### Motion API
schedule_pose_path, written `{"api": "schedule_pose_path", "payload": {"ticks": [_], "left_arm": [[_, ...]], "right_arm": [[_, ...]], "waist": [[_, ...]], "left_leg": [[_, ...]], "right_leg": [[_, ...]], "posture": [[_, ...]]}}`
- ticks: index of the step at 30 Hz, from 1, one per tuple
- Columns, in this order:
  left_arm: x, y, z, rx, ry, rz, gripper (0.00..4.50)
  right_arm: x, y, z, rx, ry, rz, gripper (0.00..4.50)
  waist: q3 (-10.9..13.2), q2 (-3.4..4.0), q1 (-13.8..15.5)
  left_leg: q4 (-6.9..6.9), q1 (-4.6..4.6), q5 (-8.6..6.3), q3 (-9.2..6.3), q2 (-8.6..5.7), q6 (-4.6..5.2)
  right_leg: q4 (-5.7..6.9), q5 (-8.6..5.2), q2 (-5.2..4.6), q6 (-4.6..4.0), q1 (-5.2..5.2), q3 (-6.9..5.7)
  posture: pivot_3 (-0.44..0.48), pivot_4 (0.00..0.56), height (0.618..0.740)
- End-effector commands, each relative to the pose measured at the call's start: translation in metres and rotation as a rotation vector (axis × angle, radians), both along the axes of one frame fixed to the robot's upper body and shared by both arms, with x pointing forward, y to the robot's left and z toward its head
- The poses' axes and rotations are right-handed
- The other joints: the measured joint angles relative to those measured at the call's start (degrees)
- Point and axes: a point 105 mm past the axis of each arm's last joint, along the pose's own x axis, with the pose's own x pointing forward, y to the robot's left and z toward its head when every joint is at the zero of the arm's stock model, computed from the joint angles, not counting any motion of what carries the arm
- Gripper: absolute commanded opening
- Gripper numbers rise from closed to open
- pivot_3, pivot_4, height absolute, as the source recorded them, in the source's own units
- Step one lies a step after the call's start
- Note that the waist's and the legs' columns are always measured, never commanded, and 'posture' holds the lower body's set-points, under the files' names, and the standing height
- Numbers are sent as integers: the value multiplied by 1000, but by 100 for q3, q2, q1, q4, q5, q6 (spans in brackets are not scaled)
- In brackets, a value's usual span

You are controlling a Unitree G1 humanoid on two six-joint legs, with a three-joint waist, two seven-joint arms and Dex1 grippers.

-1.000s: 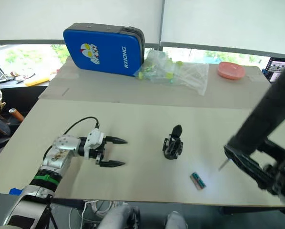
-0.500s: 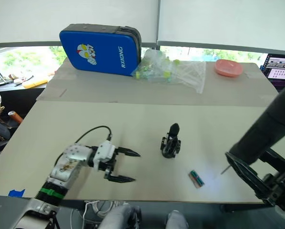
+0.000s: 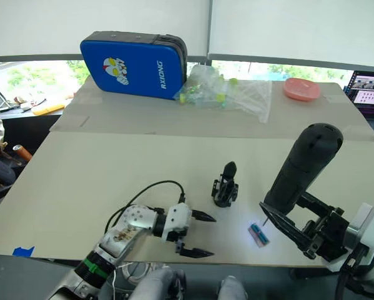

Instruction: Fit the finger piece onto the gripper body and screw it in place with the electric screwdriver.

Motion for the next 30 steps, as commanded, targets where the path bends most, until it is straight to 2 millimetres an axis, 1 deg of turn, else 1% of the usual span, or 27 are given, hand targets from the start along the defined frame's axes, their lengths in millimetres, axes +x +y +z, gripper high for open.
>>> {"api": "schedule_pose_path", "payload": {"ticks": [1, 6, 11, 19, 26, 30], "left_arm": [[-2, -11, 2, -9, -14, -9, 4472], [-1, -18, 0, -8, -16, -3, 4472], [2, -21, -5, 2, -20, 20, 4472], [-7, -33, -9, -12, -14, 11, 4472], [-6, -36, -13, -6, -12, 24, 4472], [-9, -40, -15, -2, -4, 15, 4472]], "right_arm": [[-1, 1, 6, -10, -77, 4, 1935], [2, -6, -2, -7, -78, -12, 1935], [1, -6, -6, -1, -77, -19, 1935], [2, -4, -11, 13, -75, -18, 1935], [3, -5, -14, 14, -68, -25, 1935], [3, -5, -17, 13, -63, -27, 1935]], "waist": [[0, 0, -9], [-1, 1, -9], [-2, 3, -1], [-4, 6, 20], [-5, 8, 32], [-6, 10, 40]], "left_leg": [[0, 0, 1, 0, 0, -1], [0, 1, 1, -1, 1, -2], [2, 1, 0, -1, 1, 1], [5, 2, -1, -1, 0, 3], [5, 2, -1, 0, -1, 3], [5, 2, -2, -1, -2, 3]], "right_leg": [[0, 0, 0, 0, 0, 0], [4, 0, 4, -1, 0, -2], [3, 0, 2, 0, 2, -3], [2, 2, -2, 1, 5, -4], [1, 2, -2, 2, 7, -5], [0, 2, -2, 2, 9, -6]], "posture": [[0, 150, 740], [0, 150, 740], [0, 150, 740], [0, 150, 740], [0, 150, 740], [0, 150, 740]]}}
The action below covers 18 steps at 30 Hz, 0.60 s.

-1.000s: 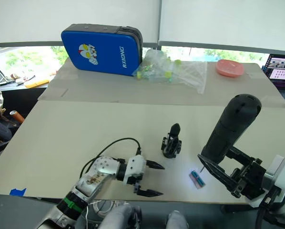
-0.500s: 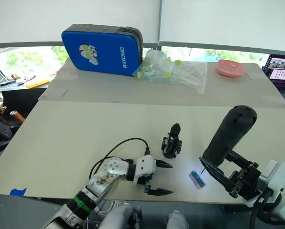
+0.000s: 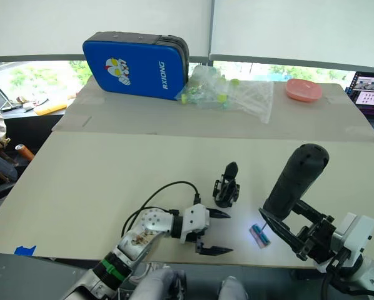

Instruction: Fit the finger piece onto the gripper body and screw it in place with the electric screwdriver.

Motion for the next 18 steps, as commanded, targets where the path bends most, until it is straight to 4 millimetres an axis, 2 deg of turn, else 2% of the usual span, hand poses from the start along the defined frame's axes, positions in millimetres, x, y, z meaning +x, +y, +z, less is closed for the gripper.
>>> {"api": "schedule_pose_path", "payload": {"ticks": [1, 18], "left_arm": [[-11, -9, -11, 31, 32, -35, 4472], [-13, -9, -13, 41, 53, -40, 4472]], "right_arm": [[-4, 3, 11, -4, -72, 10, 1935], [-5, 4, 10, -2, -63, 8, 1935]], "waist": [[0, 0, 3], [-1, 2, 4]], "left_leg": [[0, 0, 0, 0, 0, 1], [2, 1, -1, 0, 0, 2]], "right_leg": [[0, 0, 0, 0, 1, -1], [0, 0, 0, 0, 1, -2]], "posture": [[0, 150, 740], [0, 150, 740]]}}
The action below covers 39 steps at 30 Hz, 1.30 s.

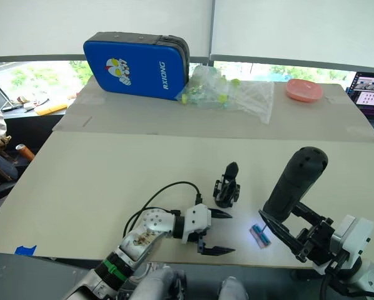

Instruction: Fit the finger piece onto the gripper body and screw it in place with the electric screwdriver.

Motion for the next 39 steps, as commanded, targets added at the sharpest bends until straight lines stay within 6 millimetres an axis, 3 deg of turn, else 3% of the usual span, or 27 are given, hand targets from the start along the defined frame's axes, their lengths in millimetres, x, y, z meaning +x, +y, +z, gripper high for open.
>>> {"api": "schedule_pose_path", "payload": {"ticks": [1, 39], "left_arm": [[-12, -7, -12, 36, 41, -39, 4472], [-15, -8, -13, 43, 61, -45, 4472]], "right_arm": [[-4, 4, 13, -6, -71, 13, 1935], [-5, 5, 14, -6, -57, 1, 1935]], "waist": [[0, 0, 0], [-2, 3, -1]], "left_leg": [[0, 0, 0, 0, 0, 0], [8, 1, 1, 0, 0, -2]], "right_leg": [[0, 0, 0, 0, 0, 0], [3, 0, 2, 0, 2, 0]], "posture": [[0, 150, 740], [0, 150, 740]]}}
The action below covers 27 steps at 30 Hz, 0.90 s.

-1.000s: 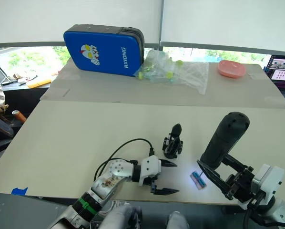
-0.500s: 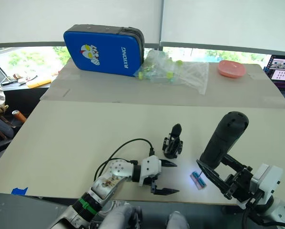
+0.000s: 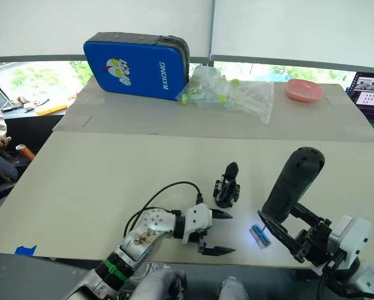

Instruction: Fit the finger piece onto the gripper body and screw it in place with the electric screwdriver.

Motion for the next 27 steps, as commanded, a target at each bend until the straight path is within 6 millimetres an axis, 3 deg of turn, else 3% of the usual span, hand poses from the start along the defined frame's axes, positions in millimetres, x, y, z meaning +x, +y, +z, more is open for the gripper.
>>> {"api": "schedule_pose_path", "payload": {"ticks": [1, 27], "left_arm": [[-14, -7, -13, 36, 45, -48, 4472], [-14, -7, -14, 35, 45, -45, 4472]], "right_arm": [[-4, 3, 16, -12, -77, 12, 1935], [-1, -1, 9, -13, -40, -8, 1935]], "waist": [[0, 0, 1], [0, 1, 0]], "left_leg": [[0, 0, -1, 0, 0, 1], [11, 0, -5, 0, 0, 7]], "right_leg": [[0, 0, 0, 0, 0, 0], [2, 0, -1, 1, 2, 0]], "posture": [[0, 150, 740], [0, 150, 740]]}}
